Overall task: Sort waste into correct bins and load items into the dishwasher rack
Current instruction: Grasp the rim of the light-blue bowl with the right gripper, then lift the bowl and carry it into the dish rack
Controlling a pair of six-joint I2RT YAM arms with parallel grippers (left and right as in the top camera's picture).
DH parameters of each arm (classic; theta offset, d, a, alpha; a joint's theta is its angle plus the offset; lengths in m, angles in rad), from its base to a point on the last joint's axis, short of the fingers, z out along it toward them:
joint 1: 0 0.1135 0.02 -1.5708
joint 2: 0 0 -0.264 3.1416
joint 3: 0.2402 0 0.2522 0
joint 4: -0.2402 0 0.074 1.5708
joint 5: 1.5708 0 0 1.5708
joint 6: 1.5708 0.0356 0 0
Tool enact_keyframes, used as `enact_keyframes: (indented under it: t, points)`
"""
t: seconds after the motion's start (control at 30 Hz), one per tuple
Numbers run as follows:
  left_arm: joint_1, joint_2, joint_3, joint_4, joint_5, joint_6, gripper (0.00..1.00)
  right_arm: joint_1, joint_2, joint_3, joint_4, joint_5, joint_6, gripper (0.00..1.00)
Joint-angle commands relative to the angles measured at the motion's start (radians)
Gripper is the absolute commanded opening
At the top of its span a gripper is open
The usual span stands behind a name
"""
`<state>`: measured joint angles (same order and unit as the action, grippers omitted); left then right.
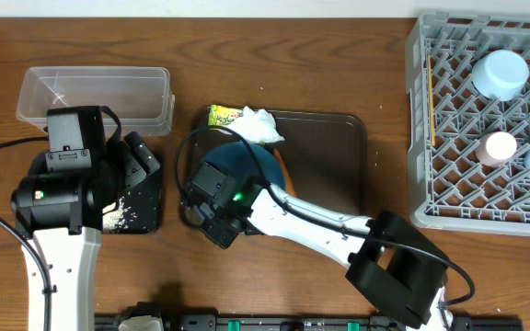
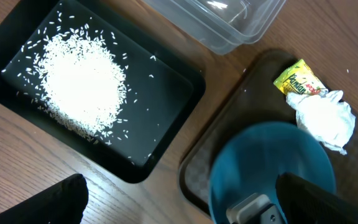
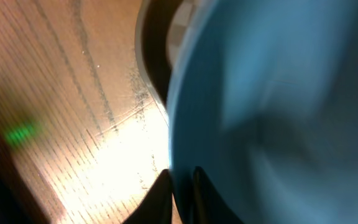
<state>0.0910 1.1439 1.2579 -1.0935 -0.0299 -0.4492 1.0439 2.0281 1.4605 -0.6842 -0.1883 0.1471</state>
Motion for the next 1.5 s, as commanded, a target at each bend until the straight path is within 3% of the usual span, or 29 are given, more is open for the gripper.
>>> enact_keyframes:
  t: [0.0,0.1,0.47,0.77,0.97,1.27,1.47]
  points:
    - [0.005,0.001,0.016,-0.002,-0.008,-0.009,0.99,-0.003,-0.002,0.012,0.003,0.002,0.024,0.05]
    - [0.005,0.001,0.016,-0.002,-0.008,-0.009,0.99,-0.016,-0.012,0.017,0.009,-0.003,0.024,0.01]
    - [0.005,0.001,0.016,-0.002,-0.008,-0.009,0.99,-0.094,-0.063,0.095,-0.004,-0.048,0.039,0.01]
    - [0.005,0.001,0.016,-0.002,-0.008,-0.009,0.99,-0.267,-0.184,0.161,-0.003,-0.209,0.039,0.01]
    - [0.005,0.001,0.016,-0.002,-0.008,-0.009,0.99,-0.507,-0.298,0.164,0.035,-0.371,0.039,0.01]
    - [0.005,0.001,0.016,-0.002,-0.008,-0.009,0.99,-1.015,-0.367,0.163,0.120,-0.795,0.054,0.01]
    - [0.005,0.001,0.016,-0.002,-0.008,-0.009,0.99,-1.291,-0.365,0.163,0.127,-0.838,0.085,0.01]
